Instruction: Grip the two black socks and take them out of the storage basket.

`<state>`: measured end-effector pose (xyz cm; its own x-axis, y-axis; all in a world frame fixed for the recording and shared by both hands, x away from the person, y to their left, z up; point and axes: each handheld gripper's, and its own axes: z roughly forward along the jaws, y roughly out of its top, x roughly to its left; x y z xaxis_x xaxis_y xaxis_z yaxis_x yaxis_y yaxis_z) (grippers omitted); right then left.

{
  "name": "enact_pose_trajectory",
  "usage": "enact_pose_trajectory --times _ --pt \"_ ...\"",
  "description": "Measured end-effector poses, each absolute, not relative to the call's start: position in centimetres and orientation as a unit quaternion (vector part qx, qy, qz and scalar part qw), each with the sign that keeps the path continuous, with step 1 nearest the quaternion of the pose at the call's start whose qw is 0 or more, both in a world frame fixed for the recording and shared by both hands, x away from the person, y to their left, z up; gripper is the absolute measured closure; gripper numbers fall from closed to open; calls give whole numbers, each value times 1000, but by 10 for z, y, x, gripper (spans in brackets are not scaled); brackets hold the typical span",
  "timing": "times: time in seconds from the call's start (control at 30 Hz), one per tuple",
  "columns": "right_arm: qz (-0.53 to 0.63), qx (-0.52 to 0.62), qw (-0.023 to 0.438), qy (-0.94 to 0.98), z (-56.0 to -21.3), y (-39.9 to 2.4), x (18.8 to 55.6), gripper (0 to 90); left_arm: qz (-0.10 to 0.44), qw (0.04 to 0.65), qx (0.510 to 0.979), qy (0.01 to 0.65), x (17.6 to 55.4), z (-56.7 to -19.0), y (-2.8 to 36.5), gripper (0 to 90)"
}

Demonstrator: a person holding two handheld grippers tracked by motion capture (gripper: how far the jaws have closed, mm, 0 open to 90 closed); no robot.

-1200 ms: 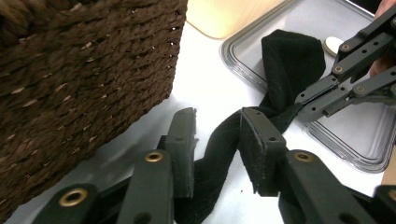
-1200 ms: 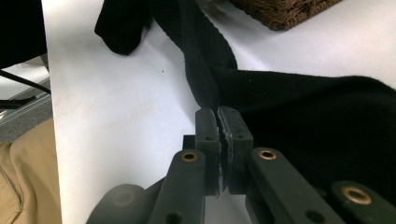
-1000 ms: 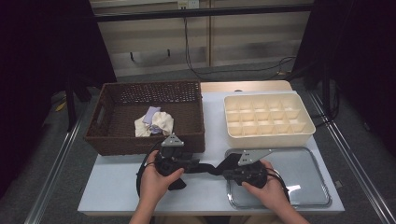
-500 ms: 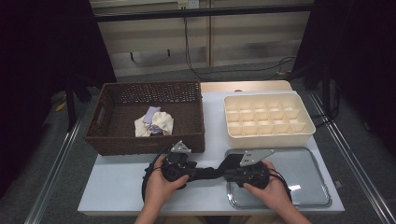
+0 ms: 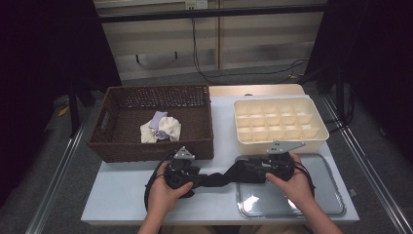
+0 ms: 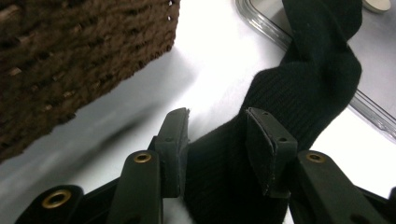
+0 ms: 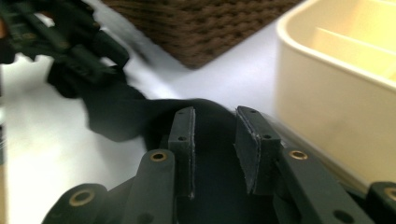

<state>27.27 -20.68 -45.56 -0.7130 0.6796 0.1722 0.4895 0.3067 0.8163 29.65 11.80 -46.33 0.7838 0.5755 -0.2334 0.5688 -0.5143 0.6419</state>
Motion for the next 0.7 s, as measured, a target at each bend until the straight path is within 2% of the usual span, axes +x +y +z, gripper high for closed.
enact_pose_trajectory --times 0.07,0.23,0.4,0.7 --pt "454 378 95 801 -460 -210 278 638 -2 361 874 326 296 -466 116 592" --pt "429 400 85 805 -475 -214 283 632 -4 358 877 320 294 -466 114 597" --pt "426 397 60 811 -478 -213 283 841 -9 358 878 317 293 -468 112 600" --pt "439 391 82 805 -467 -212 288 869 -10 359 879 314 293 -469 110 610"
